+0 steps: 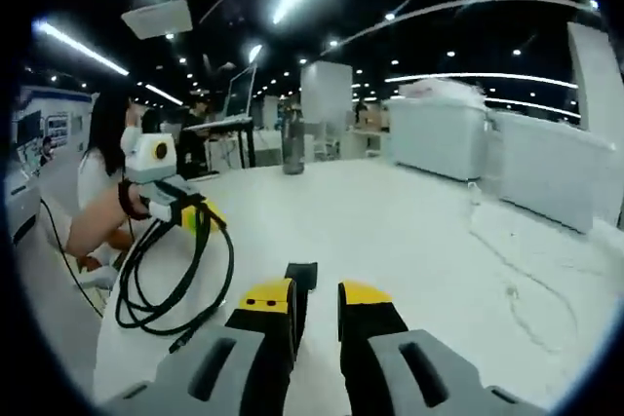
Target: Coil the Type-C to USB data cable on the desktop and secure it with Velcro straps.
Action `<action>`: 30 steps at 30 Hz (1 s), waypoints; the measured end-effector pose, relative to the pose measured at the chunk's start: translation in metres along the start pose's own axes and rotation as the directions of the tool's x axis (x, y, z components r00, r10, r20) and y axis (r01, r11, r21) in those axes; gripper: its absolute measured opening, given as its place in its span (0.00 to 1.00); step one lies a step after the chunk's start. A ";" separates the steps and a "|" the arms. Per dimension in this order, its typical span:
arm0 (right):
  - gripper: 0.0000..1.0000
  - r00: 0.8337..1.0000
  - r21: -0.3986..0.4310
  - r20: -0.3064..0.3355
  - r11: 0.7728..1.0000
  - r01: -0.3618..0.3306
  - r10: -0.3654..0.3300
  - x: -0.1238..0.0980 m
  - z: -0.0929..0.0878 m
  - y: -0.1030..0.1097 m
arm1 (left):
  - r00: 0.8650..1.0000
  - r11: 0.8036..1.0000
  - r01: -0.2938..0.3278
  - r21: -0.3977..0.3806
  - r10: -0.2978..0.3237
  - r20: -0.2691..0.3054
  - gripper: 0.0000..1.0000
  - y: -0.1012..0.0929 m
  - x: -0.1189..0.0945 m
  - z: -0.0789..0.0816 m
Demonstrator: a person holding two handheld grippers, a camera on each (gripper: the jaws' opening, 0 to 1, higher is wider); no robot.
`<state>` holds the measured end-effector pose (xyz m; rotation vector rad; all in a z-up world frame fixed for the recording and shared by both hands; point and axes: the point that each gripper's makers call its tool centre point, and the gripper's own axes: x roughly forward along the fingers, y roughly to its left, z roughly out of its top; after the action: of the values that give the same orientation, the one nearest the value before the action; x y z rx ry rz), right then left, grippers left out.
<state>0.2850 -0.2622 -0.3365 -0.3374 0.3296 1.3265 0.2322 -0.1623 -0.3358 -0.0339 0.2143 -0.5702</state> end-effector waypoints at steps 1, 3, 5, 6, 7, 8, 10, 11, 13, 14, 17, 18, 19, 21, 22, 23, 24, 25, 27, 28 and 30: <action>0.17 0.998 -0.057 -0.038 0.997 -0.044 0.042 0.012 -0.002 0.005 | 1.000 1.000 -0.002 -0.001 0.002 -0.001 0.07 0.000 -0.002 -0.001; 0.18 0.997 -0.180 -0.078 0.984 -0.014 0.000 0.031 -0.005 -0.004 | 1.000 1.000 -0.004 0.002 0.004 -0.005 0.07 -0.001 -0.005 -0.002; 0.18 0.996 -0.151 -0.086 0.988 -0.018 0.005 0.046 -0.008 -0.007 | 1.000 1.000 -0.007 0.004 0.007 -0.006 0.07 -0.001 -0.009 -0.003; 0.20 0.995 -0.112 -0.098 0.993 -0.036 0.025 0.052 -0.012 -0.005 | 1.000 1.000 -0.009 0.003 0.009 -0.005 0.07 0.001 -0.011 -0.003; 0.21 0.994 -0.105 -0.102 0.994 -0.037 0.027 0.055 -0.013 -0.006 | 1.000 1.000 -0.011 0.001 0.011 -0.004 0.07 0.002 -0.013 -0.003; 0.22 0.995 -0.111 -0.102 0.994 -0.024 0.012 0.060 -0.015 -0.013 | 1.000 1.000 -0.014 -0.001 0.014 -0.004 0.07 0.004 -0.014 -0.003; 0.22 0.993 -0.077 -0.114 0.997 -0.002 -0.007 0.062 -0.019 -0.017 | 1.000 1.000 -0.018 -0.002 0.018 -0.009 0.07 0.006 -0.014 -0.004; 0.22 0.994 -0.043 -0.113 0.999 0.009 -0.014 0.063 -0.019 -0.019 | 1.000 1.000 -0.016 -0.007 0.016 -0.009 0.07 0.008 -0.015 -0.005; 0.22 0.993 -0.005 -0.120 1.000 0.020 -0.020 0.064 -0.023 -0.022 | 1.000 0.999 0.004 -0.035 -0.004 0.004 0.07 0.006 -0.014 -0.004; 0.22 0.994 0.038 -0.107 0.999 0.031 -0.026 0.065 -0.022 -0.023 | 1.000 0.999 0.009 -0.041 -0.008 0.007 0.07 0.007 -0.013 -0.003; 0.19 0.993 0.047 -0.109 0.998 0.049 -0.043 0.064 -0.023 -0.025 | 1.000 0.999 0.012 -0.047 -0.012 0.011 0.07 0.006 -0.011 -0.005; 0.18 0.993 0.048 -0.109 0.997 0.054 -0.049 0.064 -0.023 -0.026 | 1.000 0.999 0.015 -0.050 -0.014 0.011 0.07 0.006 -0.010 -0.006; 0.18 0.992 0.053 -0.112 0.996 0.066 -0.059 0.064 -0.023 -0.025 | 1.000 0.998 0.017 -0.054 -0.017 0.012 0.07 0.005 -0.010 -0.006; 0.18 0.985 0.076 -0.123 0.989 0.130 -0.120 0.065 -0.023 -0.029 | 1.000 0.998 0.020 -0.059 -0.020 0.016 0.07 0.005 -0.009 -0.005; 0.18 0.980 0.083 -0.122 0.983 0.165 -0.155 0.065 -0.023 -0.033 | 1.000 0.998 0.024 -0.065 -0.023 0.020 0.07 0.005 -0.009 -0.005; 0.18 0.972 0.114 -0.118 0.970 0.216 -0.202 0.066 -0.023 -0.037 | 0.999 0.996 0.031 -0.079 -0.028 0.030 0.07 0.003 -0.009 -0.003; 0.18 0.958 0.152 -0.123 0.950 0.275 -0.257 0.065 -0.024 -0.044 | 0.999 0.995 0.037 -0.094 -0.034 0.040 0.07 0.002 -0.009 -0.002; 0.18 0.935 0.167 -0.121 0.922 0.350 -0.333 0.063 -0.025 -0.054 | 0.998 0.994 0.044 -0.103 -0.039 0.050 0.07 0.001 -0.009 0.000; 0.17 0.882 0.209 -0.133 0.857 0.471 -0.452 0.056 -0.029 -0.068 | 0.997 0.992 0.051 -0.115 -0.045 0.058 0.07 0.000 -0.008 0.000; 0.17 0.858 0.193 -0.131 0.837 0.513 -0.496 0.053 -0.028 -0.073 | 0.997 0.991 0.054 -0.120 -0.047 0.059 0.07 -0.001 -0.008 0.000; 0.17 0.806 0.175 -0.133 0.787 0.592 -0.576 0.049 -0.029 -0.081 | 0.997 0.991 0.056 -0.123 -0.049 0.057 0.07 -0.002 -0.006 -0.001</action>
<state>0.3735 -0.2480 -0.3788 -0.2786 0.3830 0.6556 0.2260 -0.1601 -0.3351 -0.1761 0.1967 -0.6073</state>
